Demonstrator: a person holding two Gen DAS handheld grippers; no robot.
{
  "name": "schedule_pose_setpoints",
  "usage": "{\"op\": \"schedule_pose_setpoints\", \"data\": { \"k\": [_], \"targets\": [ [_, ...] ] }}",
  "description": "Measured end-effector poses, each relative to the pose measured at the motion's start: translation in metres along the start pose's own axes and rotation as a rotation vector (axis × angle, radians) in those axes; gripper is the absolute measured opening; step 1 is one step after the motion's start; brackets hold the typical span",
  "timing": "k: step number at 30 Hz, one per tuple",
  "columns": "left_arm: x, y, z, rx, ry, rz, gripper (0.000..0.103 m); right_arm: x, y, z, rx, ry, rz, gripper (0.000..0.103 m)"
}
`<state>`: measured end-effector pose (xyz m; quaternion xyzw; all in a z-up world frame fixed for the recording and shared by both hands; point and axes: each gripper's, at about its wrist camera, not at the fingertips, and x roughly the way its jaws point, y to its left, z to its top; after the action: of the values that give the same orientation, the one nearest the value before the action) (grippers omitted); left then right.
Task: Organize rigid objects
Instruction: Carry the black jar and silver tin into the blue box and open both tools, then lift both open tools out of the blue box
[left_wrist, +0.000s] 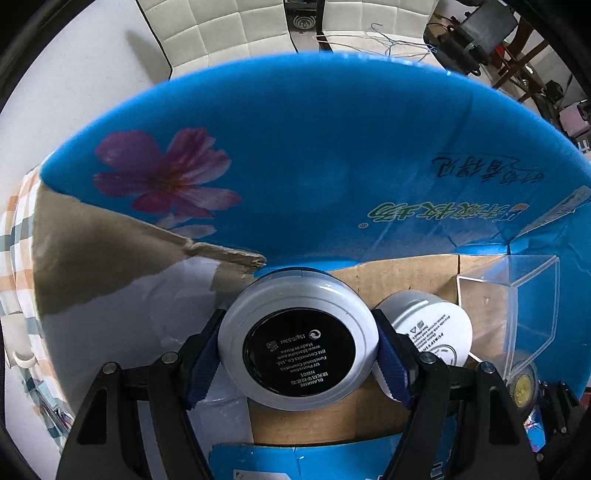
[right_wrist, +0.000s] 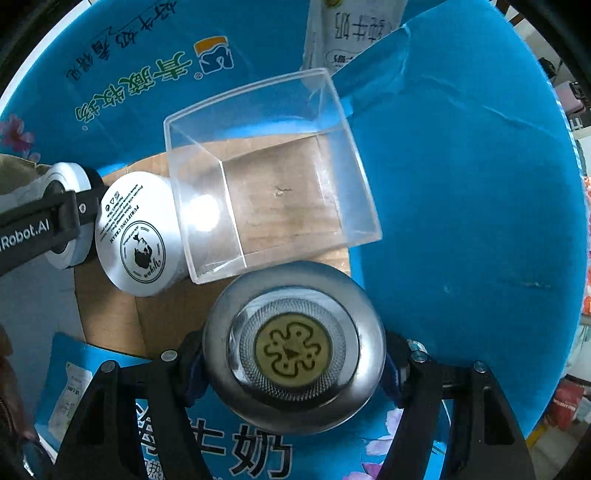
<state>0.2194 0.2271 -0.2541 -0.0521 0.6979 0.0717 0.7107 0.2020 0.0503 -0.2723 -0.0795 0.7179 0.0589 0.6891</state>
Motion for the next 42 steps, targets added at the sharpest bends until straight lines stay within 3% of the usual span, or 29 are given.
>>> {"op": "schedule_pose_setpoints", "data": {
  "k": [6, 8, 11, 15, 20, 29, 42],
  "targets": [
    [0.001, 0.006, 0.003, -0.023, 0.017, -0.025, 0.074, 0.002, 0.008, 0.009, -0.010, 0.017, 0.010, 0.078],
    [0.000, 0.008, 0.003, -0.031, 0.036, -0.031, 0.074, -0.001, 0.008, 0.008, -0.015, 0.010, 0.025, 0.089],
    [-0.002, 0.012, 0.001, -0.039, 0.049, -0.043, 0.074, -0.008, 0.011, 0.010, -0.027, -0.008, 0.023, 0.096],
    [-0.009, 0.014, -0.006, -0.039, 0.056, -0.053, 0.077, -0.016, 0.013, 0.008, -0.022, -0.019, 0.031, 0.097],
    [-0.025, 0.008, -0.015, -0.036, 0.034, -0.065, 0.103, -0.032, 0.007, 0.005, -0.034, -0.041, 0.025, 0.098],
    [-0.055, 0.009, -0.033, -0.054, -0.013, -0.066, 0.103, -0.073, -0.004, -0.019, -0.039, -0.119, 0.066, 0.098],
    [-0.125, 0.012, -0.080, -0.103, -0.164, -0.072, 0.103, -0.153, -0.023, -0.086, -0.074, -0.250, 0.117, 0.098]
  ]
}}
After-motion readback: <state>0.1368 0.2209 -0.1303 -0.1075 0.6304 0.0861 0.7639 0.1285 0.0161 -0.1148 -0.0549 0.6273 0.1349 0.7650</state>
